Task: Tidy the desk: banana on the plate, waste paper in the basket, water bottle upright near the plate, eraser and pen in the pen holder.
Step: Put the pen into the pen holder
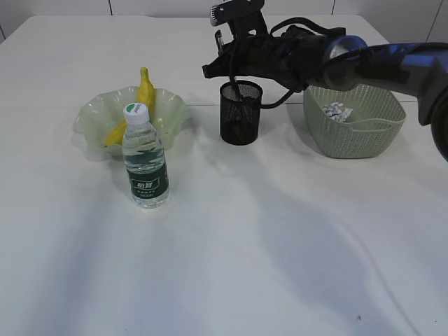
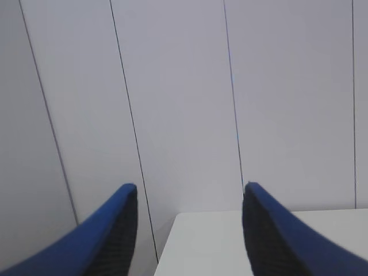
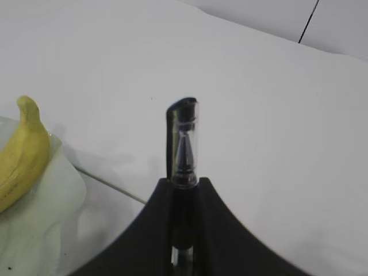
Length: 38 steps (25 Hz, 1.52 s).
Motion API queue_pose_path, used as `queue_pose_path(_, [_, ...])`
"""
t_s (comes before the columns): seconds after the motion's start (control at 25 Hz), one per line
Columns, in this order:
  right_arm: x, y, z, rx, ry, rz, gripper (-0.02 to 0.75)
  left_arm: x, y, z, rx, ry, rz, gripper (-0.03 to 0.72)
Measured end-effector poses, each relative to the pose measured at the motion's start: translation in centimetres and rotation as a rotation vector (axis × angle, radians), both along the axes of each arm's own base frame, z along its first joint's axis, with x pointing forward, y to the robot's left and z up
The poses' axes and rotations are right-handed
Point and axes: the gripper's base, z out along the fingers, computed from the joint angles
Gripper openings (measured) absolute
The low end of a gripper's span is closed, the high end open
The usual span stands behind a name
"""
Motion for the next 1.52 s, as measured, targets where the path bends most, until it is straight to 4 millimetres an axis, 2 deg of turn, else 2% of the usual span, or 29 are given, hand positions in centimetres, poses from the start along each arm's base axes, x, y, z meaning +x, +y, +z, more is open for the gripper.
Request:
queue_pose_path(0.4, [0.0, 0.2, 0.2, 0.03, -0.025, 0.027, 0.054, 0.0, -0.1, 0.0, 0.002, -0.002, -0.008, 0.412])
queue_pose_path(0.76, [0.3, -0.7, 0.2, 0.03, -0.027, 0.012, 0.054, 0.0, -0.3, 0.1, 0.007, -0.009, -0.032, 0.412])
queue_pose_path(1.52, [0.3, -1.1, -0.1, 0.084, 0.028, -0.05, 0.054, 0.1, -0.4, 0.1, 0.001, -0.014, -0.045, 0.412])
